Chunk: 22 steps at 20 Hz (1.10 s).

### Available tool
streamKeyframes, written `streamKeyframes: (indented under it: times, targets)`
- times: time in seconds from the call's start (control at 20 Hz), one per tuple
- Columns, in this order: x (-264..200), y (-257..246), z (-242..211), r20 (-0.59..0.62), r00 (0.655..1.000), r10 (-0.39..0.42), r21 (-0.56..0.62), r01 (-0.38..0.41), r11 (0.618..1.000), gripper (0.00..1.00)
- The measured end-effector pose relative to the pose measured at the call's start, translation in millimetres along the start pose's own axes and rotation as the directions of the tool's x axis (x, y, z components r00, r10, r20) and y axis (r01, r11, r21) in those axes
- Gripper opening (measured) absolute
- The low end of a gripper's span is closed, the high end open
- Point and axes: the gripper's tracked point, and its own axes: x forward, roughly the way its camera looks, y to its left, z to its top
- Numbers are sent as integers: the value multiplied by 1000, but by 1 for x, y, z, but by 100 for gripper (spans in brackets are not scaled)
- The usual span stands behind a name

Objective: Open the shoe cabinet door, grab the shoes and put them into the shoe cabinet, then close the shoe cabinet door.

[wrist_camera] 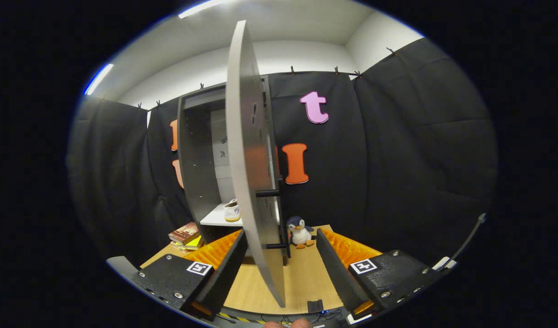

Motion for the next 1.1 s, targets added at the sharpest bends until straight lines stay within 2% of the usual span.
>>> streamKeyframes:
  times: [0.2,0.6,0.9,1.1]
  targets:
    - [16,-16,-1,0,1000,11,-8,-11,1000,95]
    - [33,-10,-6,-26,996,86,-42,-87,995,91]
    - [42,33,-6,-26,988,155,-79,-156,985,90]
    - [45,64,-11,-28,983,181,-53,-182,982,90]
